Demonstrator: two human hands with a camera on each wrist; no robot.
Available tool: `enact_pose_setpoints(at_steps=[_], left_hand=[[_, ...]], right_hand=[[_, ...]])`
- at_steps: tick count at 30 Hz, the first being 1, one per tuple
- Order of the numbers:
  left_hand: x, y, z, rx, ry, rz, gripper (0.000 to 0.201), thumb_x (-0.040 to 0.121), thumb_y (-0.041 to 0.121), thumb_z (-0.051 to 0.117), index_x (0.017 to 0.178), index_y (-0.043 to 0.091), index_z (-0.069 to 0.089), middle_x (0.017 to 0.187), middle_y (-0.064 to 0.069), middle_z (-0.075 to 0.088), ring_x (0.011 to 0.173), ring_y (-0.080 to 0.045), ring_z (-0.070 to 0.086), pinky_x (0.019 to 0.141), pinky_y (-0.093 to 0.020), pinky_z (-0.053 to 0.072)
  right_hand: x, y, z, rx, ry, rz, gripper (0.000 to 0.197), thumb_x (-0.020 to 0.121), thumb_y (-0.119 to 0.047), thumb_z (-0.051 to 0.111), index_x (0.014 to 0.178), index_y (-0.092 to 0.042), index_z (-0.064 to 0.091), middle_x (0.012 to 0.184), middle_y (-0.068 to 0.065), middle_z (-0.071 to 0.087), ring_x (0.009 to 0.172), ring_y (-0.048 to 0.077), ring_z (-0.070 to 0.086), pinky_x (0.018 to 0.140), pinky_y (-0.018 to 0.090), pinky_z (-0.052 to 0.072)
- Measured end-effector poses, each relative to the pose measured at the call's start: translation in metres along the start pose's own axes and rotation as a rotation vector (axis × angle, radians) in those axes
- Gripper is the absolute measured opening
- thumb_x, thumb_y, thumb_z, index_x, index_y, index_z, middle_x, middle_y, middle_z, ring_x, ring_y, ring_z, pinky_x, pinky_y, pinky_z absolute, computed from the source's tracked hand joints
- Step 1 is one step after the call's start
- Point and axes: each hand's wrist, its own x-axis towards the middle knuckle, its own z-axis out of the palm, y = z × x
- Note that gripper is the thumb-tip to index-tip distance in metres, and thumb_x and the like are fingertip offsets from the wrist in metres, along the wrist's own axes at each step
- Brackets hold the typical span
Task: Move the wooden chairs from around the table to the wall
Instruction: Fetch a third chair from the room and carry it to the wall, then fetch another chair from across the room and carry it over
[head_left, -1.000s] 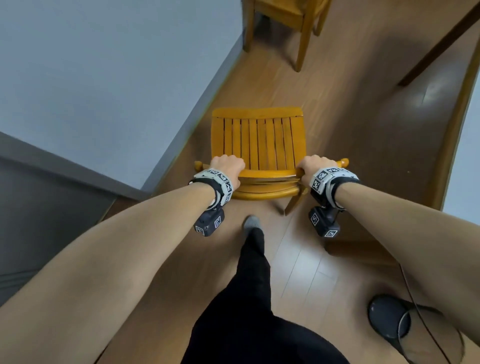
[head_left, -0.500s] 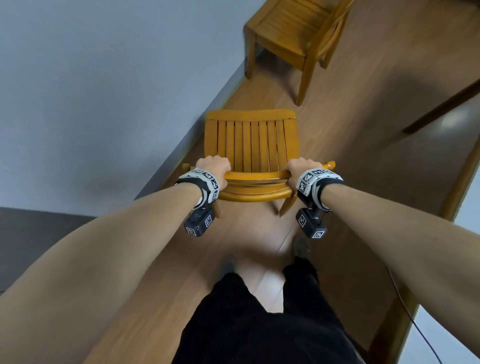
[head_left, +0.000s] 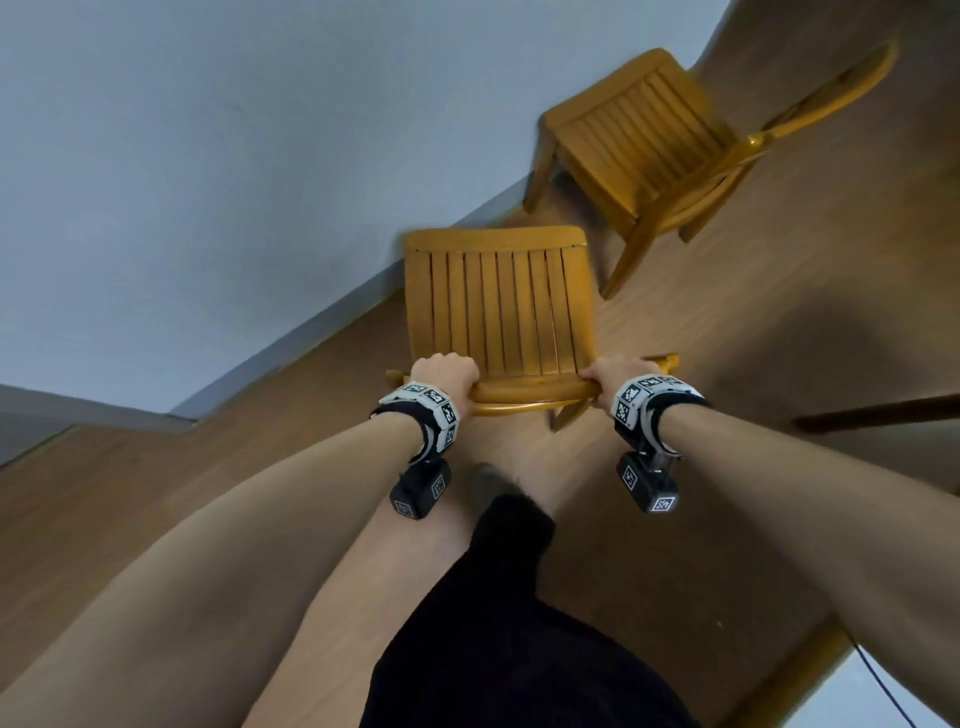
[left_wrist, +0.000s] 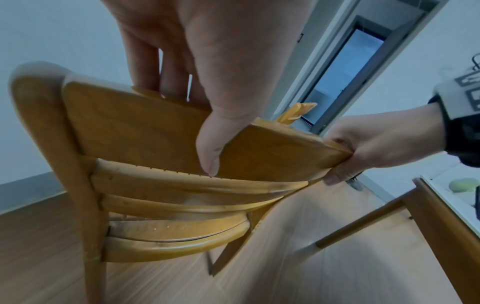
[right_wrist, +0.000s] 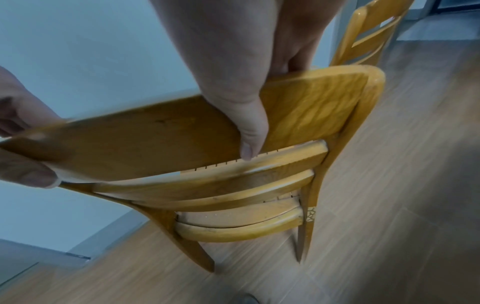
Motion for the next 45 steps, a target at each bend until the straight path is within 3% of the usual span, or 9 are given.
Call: enact_pose_setpoints(at_steps=[5,11,15,21,25,30,35,39,45], left_hand=[[0.053,0.023,-0.031,-0.015,-0.007,-0.002,0.006,0.087,0.024,0.065,0.089,0.019,0.067,0.083,0.001,0.059,0.080,-0.026,0.059,0.068,-0.034,0.042],[0.105,0.037,-0.071,-0.048,-0.014,-0.079,0.008,0.088,0.024,0.065,0.093,0.019,0.070,0.085,0.000,0.063,0.080,-0.024,0.060,0.068,-0.034,0.047],[0.132,0.053,-0.101,-0.043,0.034,-0.118,0.008,0.086,0.020,0.061,0.087,0.020,0.070,0.075,0.003,0.058,0.073,-0.023,0.057,0.063,-0.031,0.042],[0.172,0.104,-0.135,-0.118,0.058,-0.235,0.009,0.085,0.019,0.060,0.076,0.018,0.060,0.066,0.003,0.048,0.071,-0.026,0.055,0.063,-0.032,0.042],[0.190,0.128,-0.137,-0.129,0.070,-0.287,0.016,0.085,0.018,0.060,0.070,0.018,0.056,0.065,0.002,0.049,0.067,-0.025,0.053,0.062,-0.032,0.040],[0.206,0.150,-0.125,-0.148,0.059,-0.317,0.011,0.086,0.019,0.061,0.074,0.017,0.062,0.067,0.001,0.053,0.065,-0.022,0.053,0.060,-0.031,0.039],[0.220,0.176,-0.099,-0.178,0.068,-0.345,0.011,0.084,0.029,0.068,0.078,0.020,0.068,0.067,0.003,0.057,0.068,-0.023,0.059,0.061,-0.032,0.048],[0.221,0.184,-0.091,-0.211,0.108,-0.390,0.007,0.083,0.018,0.063,0.077,0.018,0.066,0.069,0.000,0.058,0.069,-0.026,0.058,0.061,-0.033,0.045],[0.211,0.193,-0.075,-0.363,0.178,-0.481,0.013,0.083,0.012,0.058,0.083,0.021,0.069,0.074,0.000,0.063,0.073,-0.027,0.063,0.060,-0.032,0.052]], right_hand=[[0.045,0.040,-0.045,-0.043,-0.027,-0.075,0.028,0.089,-0.028,0.075,0.116,-0.026,0.069,0.103,0.006,0.070,0.096,0.030,0.068,0.080,0.039,0.058],[0.093,0.072,-0.104,-0.097,-0.045,-0.149,0.020,0.089,-0.025,0.075,0.107,-0.024,0.070,0.097,0.002,0.068,0.091,0.026,0.068,0.080,0.040,0.058],[0.125,0.100,-0.138,-0.183,0.029,-0.226,0.025,0.090,-0.017,0.069,0.113,-0.029,0.069,0.103,0.000,0.066,0.099,0.026,0.066,0.074,0.036,0.048],[0.172,0.158,-0.177,-0.238,0.112,-0.285,0.044,0.096,-0.014,0.063,0.137,-0.032,0.062,0.128,0.002,0.065,0.118,0.027,0.063,0.089,0.036,0.051],[0.191,0.182,-0.183,-0.272,0.123,-0.330,0.041,0.098,-0.017,0.062,0.137,-0.030,0.063,0.126,0.003,0.067,0.116,0.028,0.064,0.088,0.037,0.052],[0.209,0.204,-0.172,-0.308,0.126,-0.368,0.046,0.098,-0.019,0.063,0.143,-0.031,0.057,0.128,0.002,0.065,0.117,0.026,0.063,0.089,0.037,0.052],[0.221,0.226,-0.153,-0.344,0.135,-0.383,0.041,0.098,-0.020,0.063,0.138,-0.030,0.061,0.121,0.002,0.067,0.112,0.027,0.064,0.079,0.036,0.050],[0.227,0.233,-0.144,-0.318,0.170,-0.396,0.048,0.097,-0.018,0.065,0.143,-0.032,0.057,0.129,0.004,0.064,0.119,0.030,0.061,0.088,0.040,0.052],[0.219,0.230,-0.143,-0.304,0.169,-0.419,0.018,0.097,-0.014,0.062,0.113,-0.019,0.066,0.105,0.007,0.067,0.099,0.030,0.064,0.072,0.036,0.049]])
